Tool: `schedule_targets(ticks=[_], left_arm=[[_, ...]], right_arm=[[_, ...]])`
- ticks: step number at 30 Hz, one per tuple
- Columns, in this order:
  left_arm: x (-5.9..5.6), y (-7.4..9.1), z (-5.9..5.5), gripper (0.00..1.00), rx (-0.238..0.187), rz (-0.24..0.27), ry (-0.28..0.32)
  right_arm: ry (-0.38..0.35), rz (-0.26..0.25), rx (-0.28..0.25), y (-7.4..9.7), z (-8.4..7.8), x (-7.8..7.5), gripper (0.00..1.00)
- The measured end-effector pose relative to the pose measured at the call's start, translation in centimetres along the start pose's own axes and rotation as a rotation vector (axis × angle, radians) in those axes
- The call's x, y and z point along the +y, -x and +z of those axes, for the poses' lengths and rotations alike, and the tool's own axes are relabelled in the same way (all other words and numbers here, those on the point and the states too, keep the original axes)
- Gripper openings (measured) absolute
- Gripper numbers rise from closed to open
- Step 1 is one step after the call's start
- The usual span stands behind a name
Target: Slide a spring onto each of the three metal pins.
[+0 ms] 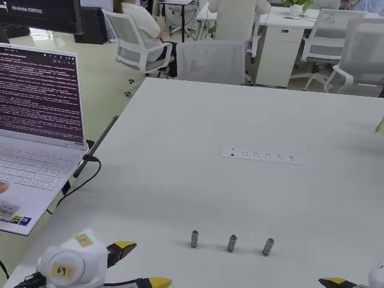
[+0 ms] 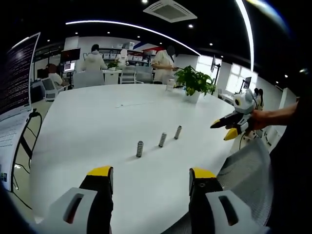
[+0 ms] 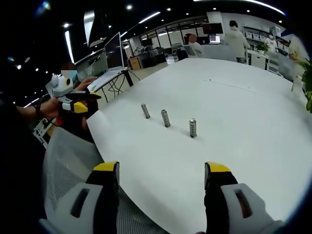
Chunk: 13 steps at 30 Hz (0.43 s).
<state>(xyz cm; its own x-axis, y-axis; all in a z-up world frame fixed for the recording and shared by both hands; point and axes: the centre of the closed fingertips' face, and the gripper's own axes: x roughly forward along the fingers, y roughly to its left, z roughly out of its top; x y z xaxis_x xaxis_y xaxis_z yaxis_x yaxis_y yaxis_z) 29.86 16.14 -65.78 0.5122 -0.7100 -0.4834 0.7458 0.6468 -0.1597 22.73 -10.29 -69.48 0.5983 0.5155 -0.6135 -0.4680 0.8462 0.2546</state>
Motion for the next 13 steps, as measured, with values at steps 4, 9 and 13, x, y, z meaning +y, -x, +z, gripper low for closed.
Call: schedule_targets(ticks=[4, 9, 13], left_arm=[[-0.23, 0.03, -0.12, 0.59, 0.001, -0.001, 0.003], [-0.37, 0.06, -0.03, 0.59, -0.001, -0.002, 0.001], [-0.33, 0.05, -0.01, 0.59, -0.001, -0.003, -0.001]], right_arm=[[-0.001, -0.003, -0.011, 0.24, 0.17, 0.13, 0.71], [-0.004, -0.002, -0.008, 0.37, -0.01, 0.16, 0.70], [-0.008, -0.005, -0.009, 0.50, -0.04, 0.15, 0.69]])
